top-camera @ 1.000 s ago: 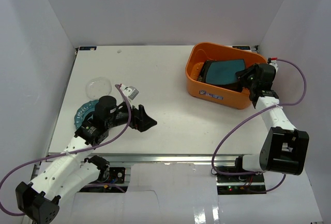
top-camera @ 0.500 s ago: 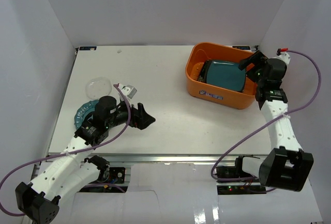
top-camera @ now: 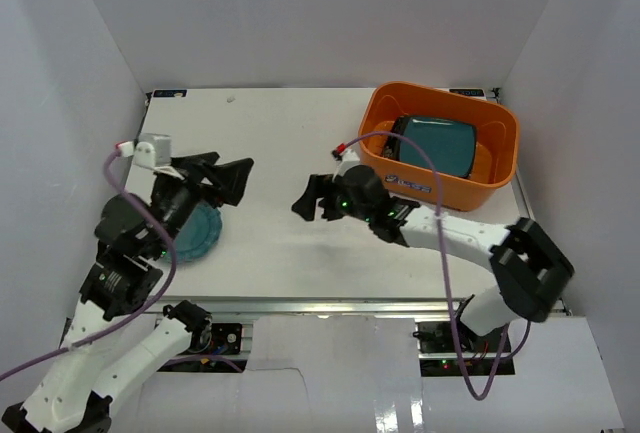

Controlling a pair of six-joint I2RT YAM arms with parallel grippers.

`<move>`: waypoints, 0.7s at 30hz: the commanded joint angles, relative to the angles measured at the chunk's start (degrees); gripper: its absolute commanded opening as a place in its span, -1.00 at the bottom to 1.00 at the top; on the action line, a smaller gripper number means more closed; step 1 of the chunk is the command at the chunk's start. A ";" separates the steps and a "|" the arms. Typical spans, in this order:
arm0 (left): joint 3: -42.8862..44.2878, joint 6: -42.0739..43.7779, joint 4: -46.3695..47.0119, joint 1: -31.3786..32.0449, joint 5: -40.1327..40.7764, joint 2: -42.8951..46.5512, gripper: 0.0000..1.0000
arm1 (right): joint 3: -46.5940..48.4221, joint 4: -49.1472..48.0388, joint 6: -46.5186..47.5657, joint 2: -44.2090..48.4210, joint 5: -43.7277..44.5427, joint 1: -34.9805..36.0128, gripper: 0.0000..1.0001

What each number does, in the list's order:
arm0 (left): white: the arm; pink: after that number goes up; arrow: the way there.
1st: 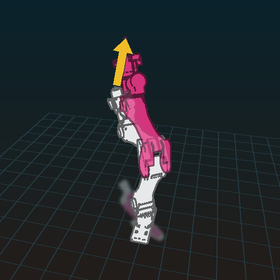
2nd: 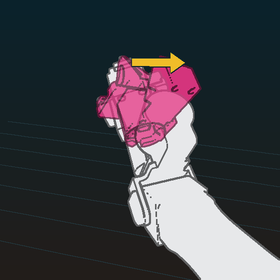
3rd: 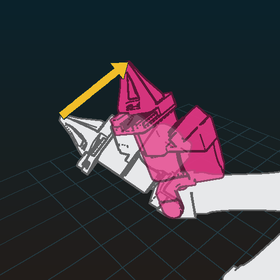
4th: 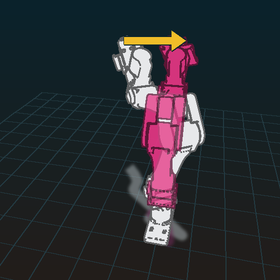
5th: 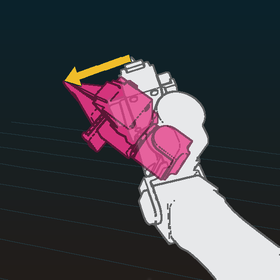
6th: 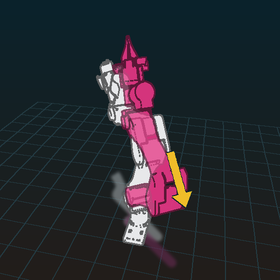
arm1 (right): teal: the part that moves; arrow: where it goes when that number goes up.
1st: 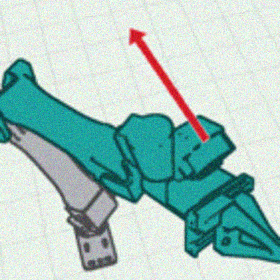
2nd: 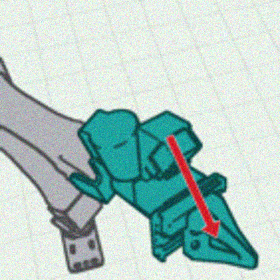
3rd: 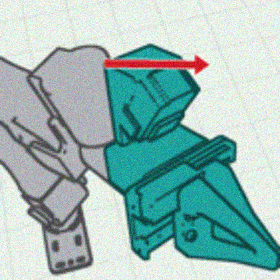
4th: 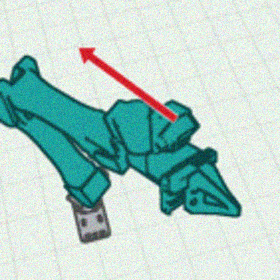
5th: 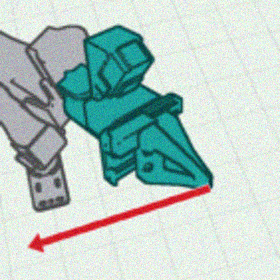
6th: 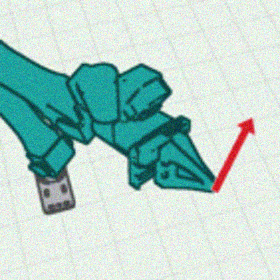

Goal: Place the plates into the plastic bin on the countertop

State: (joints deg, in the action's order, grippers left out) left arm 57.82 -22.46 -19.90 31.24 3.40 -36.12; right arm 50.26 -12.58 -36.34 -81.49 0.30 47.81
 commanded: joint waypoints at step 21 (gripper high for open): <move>-0.78 -0.92 -2.07 0.13 3.72 1.58 0.96 | 48.42 -18.02 -27.82 -64.12 -8.82 15.73 0.41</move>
State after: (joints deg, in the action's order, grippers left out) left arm 57.54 -23.05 -21.87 31.24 7.75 -35.18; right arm 94.11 -34.26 -60.49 -141.03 -9.47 62.65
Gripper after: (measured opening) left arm 0.977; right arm 0.714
